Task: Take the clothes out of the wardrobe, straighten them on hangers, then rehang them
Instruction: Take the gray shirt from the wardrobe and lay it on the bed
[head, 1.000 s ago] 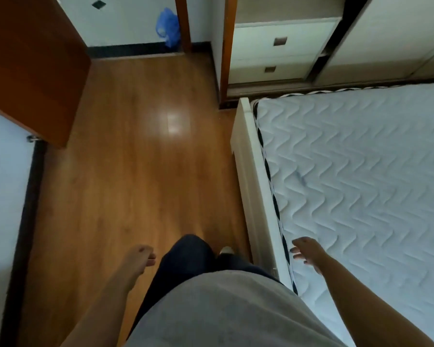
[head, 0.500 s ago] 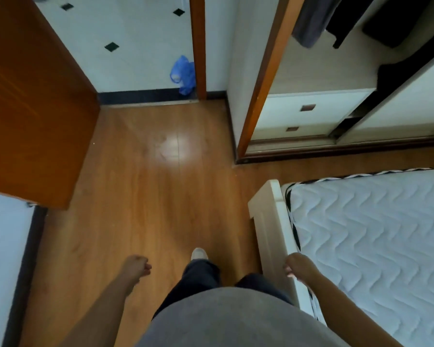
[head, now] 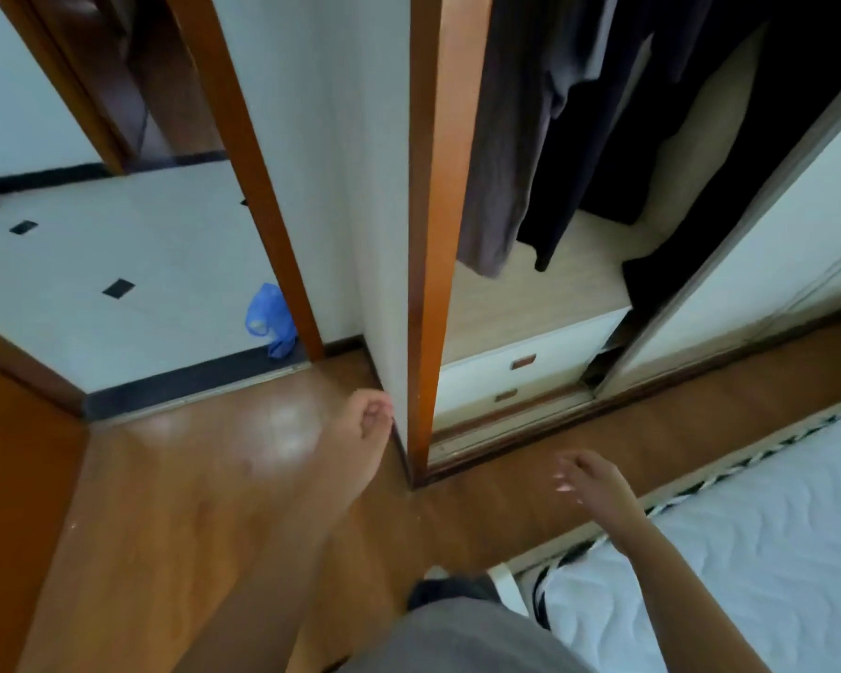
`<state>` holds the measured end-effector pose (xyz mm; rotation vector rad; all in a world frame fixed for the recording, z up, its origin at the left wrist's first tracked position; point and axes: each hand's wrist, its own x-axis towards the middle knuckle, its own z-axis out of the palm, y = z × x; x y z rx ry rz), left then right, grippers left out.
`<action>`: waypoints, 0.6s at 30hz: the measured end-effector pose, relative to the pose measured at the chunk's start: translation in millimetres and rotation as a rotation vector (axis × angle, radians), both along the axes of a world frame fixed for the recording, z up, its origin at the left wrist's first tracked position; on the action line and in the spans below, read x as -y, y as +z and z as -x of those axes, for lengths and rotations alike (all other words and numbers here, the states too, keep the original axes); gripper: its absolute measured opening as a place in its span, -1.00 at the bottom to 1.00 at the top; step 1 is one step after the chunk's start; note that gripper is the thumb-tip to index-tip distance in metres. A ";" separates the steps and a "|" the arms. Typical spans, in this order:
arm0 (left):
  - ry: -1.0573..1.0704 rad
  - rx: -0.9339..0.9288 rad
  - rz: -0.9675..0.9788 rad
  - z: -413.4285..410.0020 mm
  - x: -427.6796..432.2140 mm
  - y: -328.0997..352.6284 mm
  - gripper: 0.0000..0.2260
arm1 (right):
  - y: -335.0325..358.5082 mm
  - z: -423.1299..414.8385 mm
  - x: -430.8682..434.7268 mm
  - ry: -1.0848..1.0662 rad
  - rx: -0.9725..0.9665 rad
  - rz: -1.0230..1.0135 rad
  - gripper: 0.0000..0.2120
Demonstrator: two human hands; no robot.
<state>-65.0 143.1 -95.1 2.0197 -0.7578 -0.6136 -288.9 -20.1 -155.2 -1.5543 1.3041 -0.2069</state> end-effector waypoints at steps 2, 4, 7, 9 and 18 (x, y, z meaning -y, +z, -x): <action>-0.036 0.103 0.089 -15.0 41.3 28.0 -0.85 | 23.1 -25.6 43.0 0.038 0.045 0.096 -0.86; -0.058 0.222 0.186 -31.9 71.7 58.2 -0.81 | 50.7 -52.2 77.1 0.055 0.106 0.196 -0.87; -0.070 0.465 0.340 -60.7 105.9 102.3 -0.77 | 95.3 -91.8 109.8 0.014 0.235 0.265 -0.86; -0.065 0.598 0.462 -78.4 126.8 132.9 -0.69 | 124.5 -114.4 125.5 -0.004 0.294 0.330 -0.86; -0.007 0.865 0.850 -116.9 193.2 235.7 -0.65 | 248.8 -166.4 173.7 -0.029 0.619 0.606 -0.83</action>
